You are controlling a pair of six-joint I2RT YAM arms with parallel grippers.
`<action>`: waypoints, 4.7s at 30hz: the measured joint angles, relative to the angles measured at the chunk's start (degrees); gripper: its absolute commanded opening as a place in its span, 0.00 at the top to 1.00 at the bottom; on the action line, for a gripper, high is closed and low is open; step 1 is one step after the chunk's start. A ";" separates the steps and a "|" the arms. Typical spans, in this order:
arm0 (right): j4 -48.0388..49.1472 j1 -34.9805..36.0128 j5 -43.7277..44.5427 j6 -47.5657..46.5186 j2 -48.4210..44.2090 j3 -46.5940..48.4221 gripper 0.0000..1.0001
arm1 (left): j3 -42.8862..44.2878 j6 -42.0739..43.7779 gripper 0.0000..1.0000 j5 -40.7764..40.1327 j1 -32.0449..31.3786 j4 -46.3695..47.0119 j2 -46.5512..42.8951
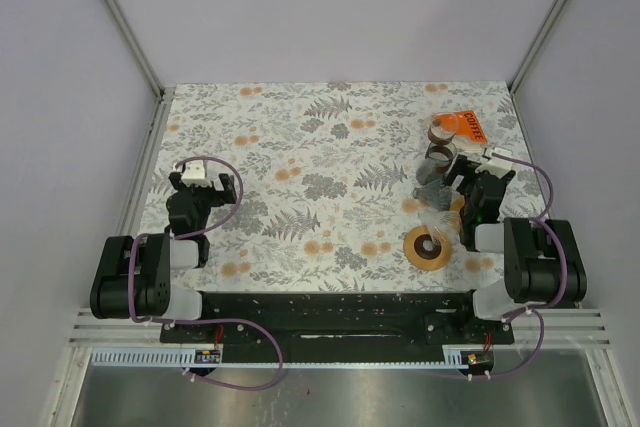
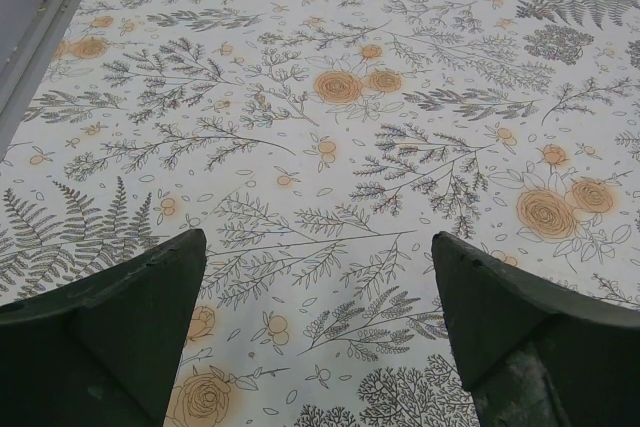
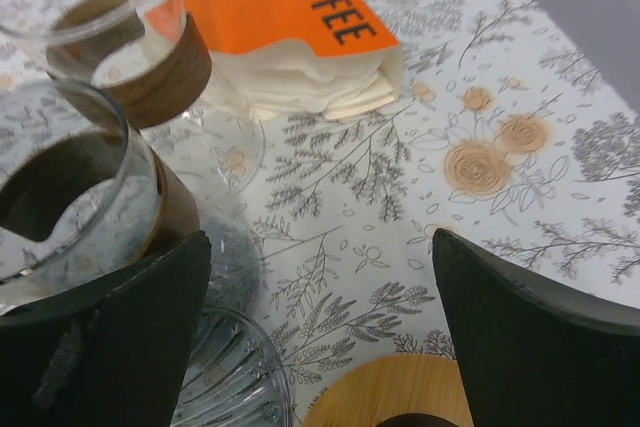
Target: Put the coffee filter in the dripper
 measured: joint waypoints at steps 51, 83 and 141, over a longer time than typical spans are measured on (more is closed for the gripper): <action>-95.71 2.69 -8.96 6.73 13.92 64.32 0.98 | 43.21 17.59 0.01 19.15 2.21 -90.01 -13.88; -105.96 44.15 -9.35 -10.36 33.64 92.50 0.63 | 45.00 19.89 0.01 19.32 3.54 -99.67 -13.90; -107.65 34.38 2.10 34.42 -8.07 30.88 0.17 | 45.00 20.33 0.01 24.33 6.19 -101.59 -13.84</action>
